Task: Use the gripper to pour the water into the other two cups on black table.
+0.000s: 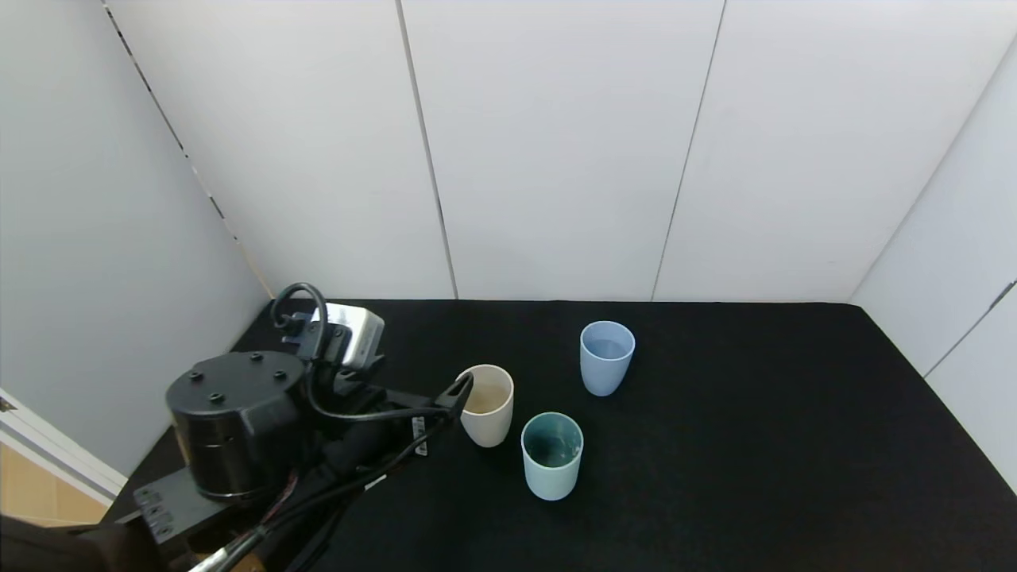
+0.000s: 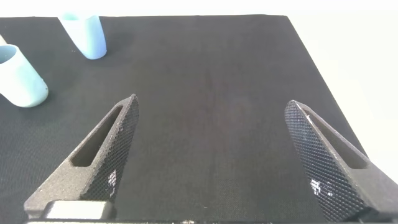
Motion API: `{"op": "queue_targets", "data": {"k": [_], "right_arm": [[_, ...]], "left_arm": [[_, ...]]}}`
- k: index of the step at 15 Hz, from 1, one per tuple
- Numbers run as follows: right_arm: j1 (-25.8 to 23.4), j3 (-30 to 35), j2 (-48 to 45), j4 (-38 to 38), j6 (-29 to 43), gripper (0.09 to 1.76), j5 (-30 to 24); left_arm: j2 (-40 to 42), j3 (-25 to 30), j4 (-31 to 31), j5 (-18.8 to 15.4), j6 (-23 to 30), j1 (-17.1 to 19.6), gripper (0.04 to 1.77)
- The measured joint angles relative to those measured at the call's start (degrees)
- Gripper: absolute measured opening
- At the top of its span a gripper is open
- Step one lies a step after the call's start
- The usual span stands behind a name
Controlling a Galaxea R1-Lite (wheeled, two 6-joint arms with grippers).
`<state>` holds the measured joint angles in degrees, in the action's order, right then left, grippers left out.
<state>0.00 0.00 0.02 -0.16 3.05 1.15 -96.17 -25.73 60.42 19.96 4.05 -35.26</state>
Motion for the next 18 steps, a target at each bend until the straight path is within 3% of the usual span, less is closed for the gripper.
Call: {"op": "queue_targets", "data": {"k": [4,9,12,18], "right_arm": [[0.00,0.00,0.00,0.00,0.01,1.71,-0.02],[0.00,0.00,0.00,0.00,0.01,1.71,0.00],[0.00,0.00,0.00,0.00,0.01,1.71,-0.02],[0.00,0.00,0.00,0.00,0.00,1.71,-0.02]], "left_arm": [[11.00,8.02,-1.77,-0.11,-0.67,0.00,1.71],[27.60,11.79,-15.08,-0.39,-0.89,1.17,1.71],[35.56,12.34,-21.50,-4.52,-0.99,7.92,1.71],[50.90,11.82,-36.61,-18.91,-1.02,24.17,1.72]]}}
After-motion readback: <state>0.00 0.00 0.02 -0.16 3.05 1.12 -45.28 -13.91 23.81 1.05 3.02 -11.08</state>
